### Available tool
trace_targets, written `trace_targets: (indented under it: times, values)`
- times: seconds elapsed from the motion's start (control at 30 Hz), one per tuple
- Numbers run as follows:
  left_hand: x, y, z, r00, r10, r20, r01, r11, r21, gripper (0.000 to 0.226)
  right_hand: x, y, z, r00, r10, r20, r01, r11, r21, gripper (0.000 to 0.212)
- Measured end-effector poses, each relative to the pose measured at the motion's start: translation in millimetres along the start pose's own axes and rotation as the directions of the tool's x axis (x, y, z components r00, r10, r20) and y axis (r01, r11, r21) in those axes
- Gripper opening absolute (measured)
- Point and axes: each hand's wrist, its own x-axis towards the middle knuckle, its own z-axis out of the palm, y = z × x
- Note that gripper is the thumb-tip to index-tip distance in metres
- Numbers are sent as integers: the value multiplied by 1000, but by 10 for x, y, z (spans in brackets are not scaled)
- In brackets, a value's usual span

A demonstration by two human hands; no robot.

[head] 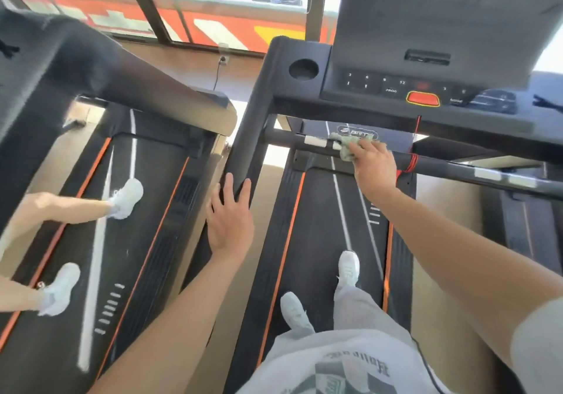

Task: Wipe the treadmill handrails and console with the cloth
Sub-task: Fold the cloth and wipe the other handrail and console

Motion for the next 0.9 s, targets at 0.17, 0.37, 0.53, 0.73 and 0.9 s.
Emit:
trace_targets:
  times: [0.17, 0.37, 0.53, 0.73, 0.9]
  values:
    - [-1, 14, -11, 1000, -7, 24, 6, 999, 36, 71, 164, -357, 87, 994, -50, 99, 52, 999, -14, 55]
    - [-15, 31, -12, 1000, -14, 17, 14, 999, 43, 67, 378, -374, 50, 960, -177, 216, 158, 982, 99, 61]
    - [-25, 61, -14, 999, -41, -7, 41, 999, 27, 66, 189, 116, -3, 995, -71, 76, 60, 988, 141, 41]
    - [-7, 197, -16, 992, -124, 24, 123, 992, 36, 73, -167, 507, -154, 999, -23, -43, 30, 984, 176, 40]
    - [76, 821, -72, 989, -128, 73, 132, 989, -59, 64, -556, 690, -324, 989, 134, 69, -146, 960, 239, 24]
